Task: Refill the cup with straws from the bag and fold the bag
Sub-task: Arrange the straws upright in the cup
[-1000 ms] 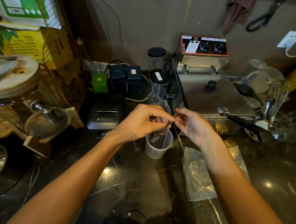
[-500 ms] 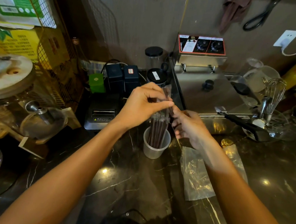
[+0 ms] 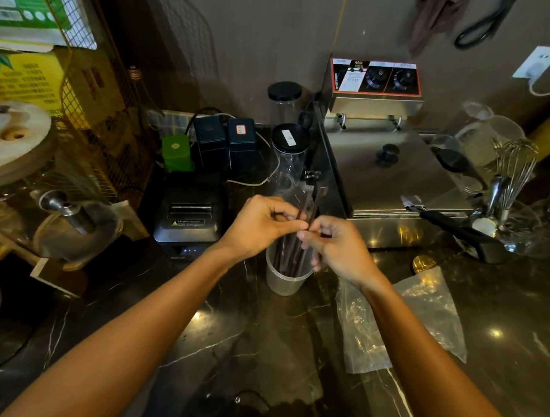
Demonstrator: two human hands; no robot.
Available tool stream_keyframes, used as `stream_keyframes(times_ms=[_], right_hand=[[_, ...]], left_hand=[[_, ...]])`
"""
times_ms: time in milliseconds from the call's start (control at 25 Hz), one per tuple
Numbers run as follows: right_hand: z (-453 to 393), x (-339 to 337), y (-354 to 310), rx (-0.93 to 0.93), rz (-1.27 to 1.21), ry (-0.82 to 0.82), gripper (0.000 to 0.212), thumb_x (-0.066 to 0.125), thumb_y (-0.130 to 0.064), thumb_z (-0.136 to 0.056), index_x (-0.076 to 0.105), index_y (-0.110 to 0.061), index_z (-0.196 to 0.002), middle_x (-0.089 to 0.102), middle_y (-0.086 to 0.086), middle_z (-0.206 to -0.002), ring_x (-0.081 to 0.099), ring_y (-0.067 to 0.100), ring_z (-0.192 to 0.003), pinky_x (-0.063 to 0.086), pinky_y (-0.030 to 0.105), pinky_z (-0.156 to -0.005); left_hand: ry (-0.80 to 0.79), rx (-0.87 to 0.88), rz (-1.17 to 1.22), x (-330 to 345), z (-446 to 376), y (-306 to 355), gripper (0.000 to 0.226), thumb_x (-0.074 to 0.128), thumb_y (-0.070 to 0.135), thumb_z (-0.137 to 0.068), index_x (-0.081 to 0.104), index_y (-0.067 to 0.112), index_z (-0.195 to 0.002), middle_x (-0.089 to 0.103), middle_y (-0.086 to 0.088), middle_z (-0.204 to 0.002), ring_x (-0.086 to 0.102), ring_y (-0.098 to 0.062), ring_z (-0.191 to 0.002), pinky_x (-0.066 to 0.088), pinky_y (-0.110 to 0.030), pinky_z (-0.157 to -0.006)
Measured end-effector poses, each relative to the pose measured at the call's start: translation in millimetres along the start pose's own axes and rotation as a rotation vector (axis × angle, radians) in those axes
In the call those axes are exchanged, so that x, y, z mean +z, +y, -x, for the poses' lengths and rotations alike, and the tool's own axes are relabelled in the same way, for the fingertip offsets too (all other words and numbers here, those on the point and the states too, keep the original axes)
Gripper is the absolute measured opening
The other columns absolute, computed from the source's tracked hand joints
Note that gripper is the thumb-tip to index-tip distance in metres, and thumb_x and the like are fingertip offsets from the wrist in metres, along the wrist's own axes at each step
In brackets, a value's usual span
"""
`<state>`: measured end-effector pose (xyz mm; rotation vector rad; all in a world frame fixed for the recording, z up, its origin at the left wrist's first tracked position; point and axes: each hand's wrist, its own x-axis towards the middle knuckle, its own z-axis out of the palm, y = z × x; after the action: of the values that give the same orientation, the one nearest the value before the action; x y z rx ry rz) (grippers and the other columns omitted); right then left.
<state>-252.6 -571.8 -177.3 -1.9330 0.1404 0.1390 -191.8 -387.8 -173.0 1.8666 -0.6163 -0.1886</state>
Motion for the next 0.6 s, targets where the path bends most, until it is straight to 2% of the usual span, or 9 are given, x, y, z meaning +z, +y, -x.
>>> stream_keyframes(times_ms=[120, 160, 240, 400, 600], right_hand=[[-2.9, -3.9, 14.9, 0.076, 0.102, 0.034, 0.024, 0.070, -0.021, -0.099, 0.064, -0.011, -0.078, 0.062, 0.002, -0.052, 0.058, 0.012, -0.043, 0.054, 0.033, -0.050], [-3.6, -4.5, 18.4, 0.093, 0.160, 0.057, 0.024, 0.070, -0.024, -0.099, 0.063, -0.013, -0.078, 0.060, 0.002, -0.052, 0.058, 0.010, -0.043, 0.055, 0.033, -0.050], [-3.7, -4.0, 22.3, 0.106, 0.278, 0.090, 0.023, 0.068, -0.027, -0.100, 0.062, -0.017, -0.080, 0.060, 0.001, -0.054, 0.057, 0.006, -0.042, 0.055, 0.029, -0.049], [-2.8, 1.6, 28.4, 0.074, 0.418, 0.090, 0.011, 0.065, -0.030, -0.101, 0.061, -0.025, -0.093, 0.063, -0.006, -0.067, 0.062, 0.007, -0.055, 0.061, 0.035, -0.060], [-4.3, 2.4, 30.0, 0.082, 0.420, 0.126, 0.006, 0.065, -0.030, -0.101, 0.059, -0.027, -0.100, 0.063, -0.008, -0.072, 0.063, 0.006, -0.063, 0.056, 0.028, -0.058]], left_hand=[[0.017, -0.081, -0.062, 0.3, 5.4, -21.6, 0.006, 0.080, 0.014, -0.087, 0.078, 0.009, -0.085, 0.072, -0.001, -0.081, 0.064, -0.002, -0.070, 0.056, -0.021, -0.073], [0.019, -0.113, -0.095, 1.6, 7.5, -26.9, 0.006, 0.081, 0.016, -0.087, 0.077, 0.012, -0.085, 0.071, -0.006, -0.079, 0.062, -0.003, -0.067, 0.054, -0.018, -0.072], [0.015, -0.162, -0.155, 6.5, 12.6, -33.7, 0.010, 0.082, 0.018, -0.086, 0.075, 0.018, -0.094, 0.071, -0.002, -0.078, 0.062, 0.000, -0.066, 0.055, -0.016, -0.071], [0.027, -0.236, -0.220, 17.0, 18.7, -44.3, 0.019, 0.083, 0.024, -0.085, 0.072, 0.019, -0.100, 0.073, 0.003, -0.084, 0.071, -0.004, -0.075, 0.064, -0.029, -0.076], [0.127, -0.277, -0.265, 15.8, 17.3, -52.6, 0.021, 0.081, 0.027, -0.087, 0.070, 0.019, -0.103, 0.070, 0.003, -0.083, 0.070, -0.012, -0.079, 0.064, -0.038, -0.080]])
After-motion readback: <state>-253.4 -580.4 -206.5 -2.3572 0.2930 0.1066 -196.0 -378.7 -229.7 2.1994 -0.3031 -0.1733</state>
